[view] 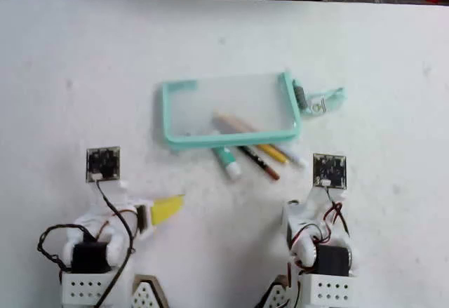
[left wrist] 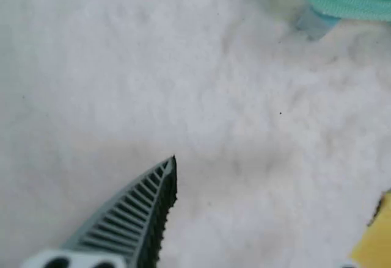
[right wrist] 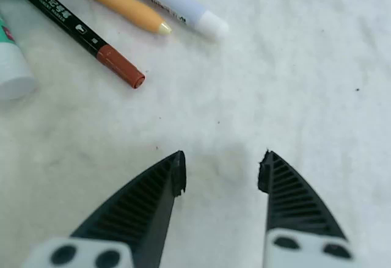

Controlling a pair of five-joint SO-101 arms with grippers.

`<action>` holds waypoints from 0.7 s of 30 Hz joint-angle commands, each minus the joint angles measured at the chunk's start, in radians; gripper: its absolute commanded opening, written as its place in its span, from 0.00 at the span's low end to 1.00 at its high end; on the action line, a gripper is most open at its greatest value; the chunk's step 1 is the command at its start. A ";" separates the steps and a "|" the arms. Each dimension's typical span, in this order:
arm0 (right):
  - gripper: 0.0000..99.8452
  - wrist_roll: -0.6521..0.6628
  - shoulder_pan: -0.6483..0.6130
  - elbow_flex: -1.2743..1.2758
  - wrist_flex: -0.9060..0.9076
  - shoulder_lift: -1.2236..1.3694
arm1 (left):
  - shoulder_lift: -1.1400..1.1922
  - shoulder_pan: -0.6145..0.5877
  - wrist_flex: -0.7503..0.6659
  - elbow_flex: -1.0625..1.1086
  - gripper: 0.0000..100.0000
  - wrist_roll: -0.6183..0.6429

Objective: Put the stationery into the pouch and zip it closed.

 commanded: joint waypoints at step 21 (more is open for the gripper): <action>0.20 0.006 0.002 0.009 0.007 -0.002 | -0.007 0.036 0.005 -0.002 0.30 -0.107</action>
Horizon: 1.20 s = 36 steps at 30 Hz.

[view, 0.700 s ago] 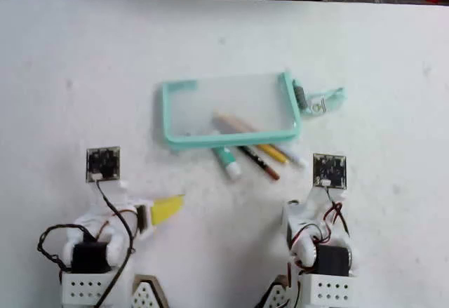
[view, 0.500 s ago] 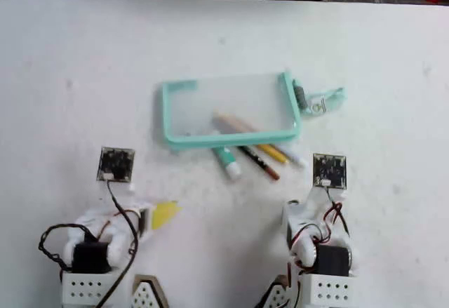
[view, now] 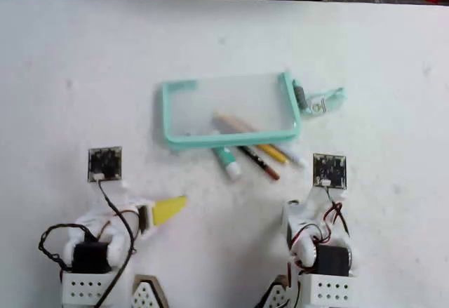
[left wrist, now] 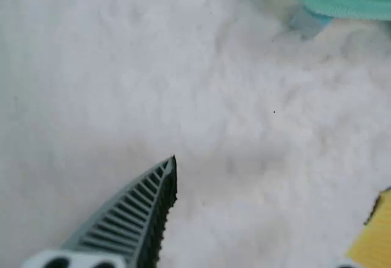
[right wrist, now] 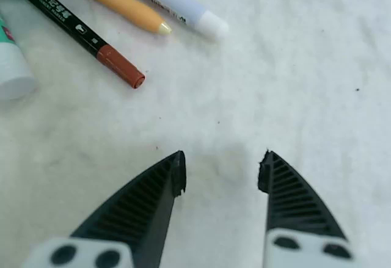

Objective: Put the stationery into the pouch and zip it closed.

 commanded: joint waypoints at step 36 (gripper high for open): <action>0.20 0.006 -0.001 0.009 0.007 -0.004 | -0.010 0.018 -0.190 -0.336 0.03 -0.370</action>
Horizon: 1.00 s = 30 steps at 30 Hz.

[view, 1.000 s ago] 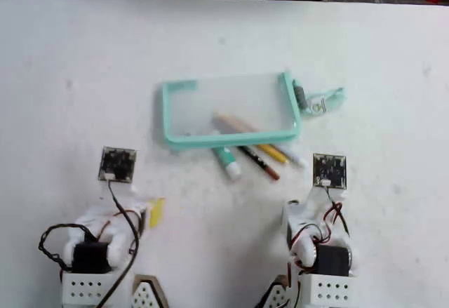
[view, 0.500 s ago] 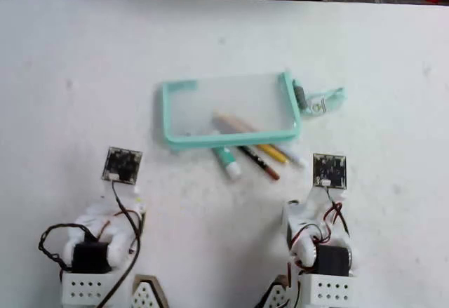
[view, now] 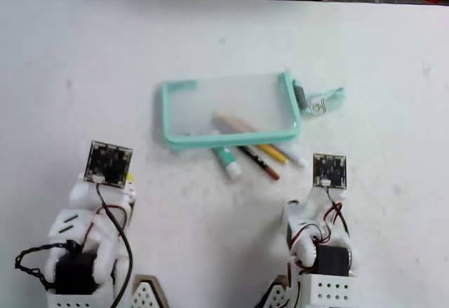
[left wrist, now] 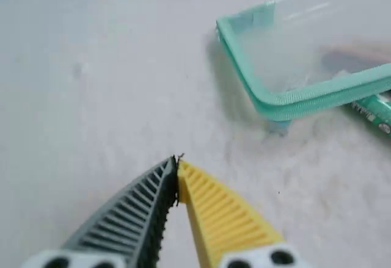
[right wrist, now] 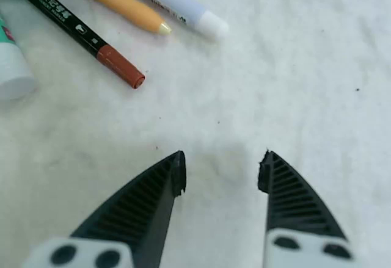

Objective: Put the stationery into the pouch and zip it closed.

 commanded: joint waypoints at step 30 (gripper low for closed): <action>0.20 0.296 0.251 0.009 -0.478 -0.004 | 0.398 0.355 -0.422 -0.351 0.03 0.112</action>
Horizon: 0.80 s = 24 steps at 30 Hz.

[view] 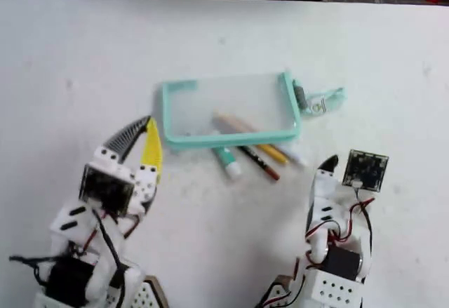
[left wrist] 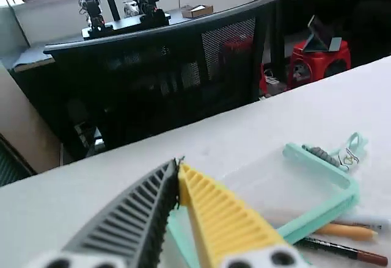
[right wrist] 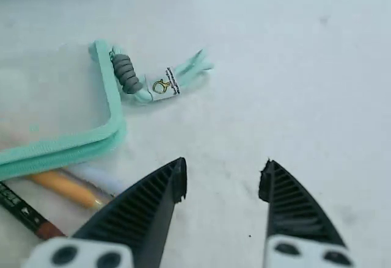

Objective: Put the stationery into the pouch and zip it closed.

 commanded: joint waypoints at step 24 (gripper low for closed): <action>0.20 0.232 -0.202 -0.833 0.375 0.766 | 1.072 -0.076 0.035 -0.442 0.18 0.193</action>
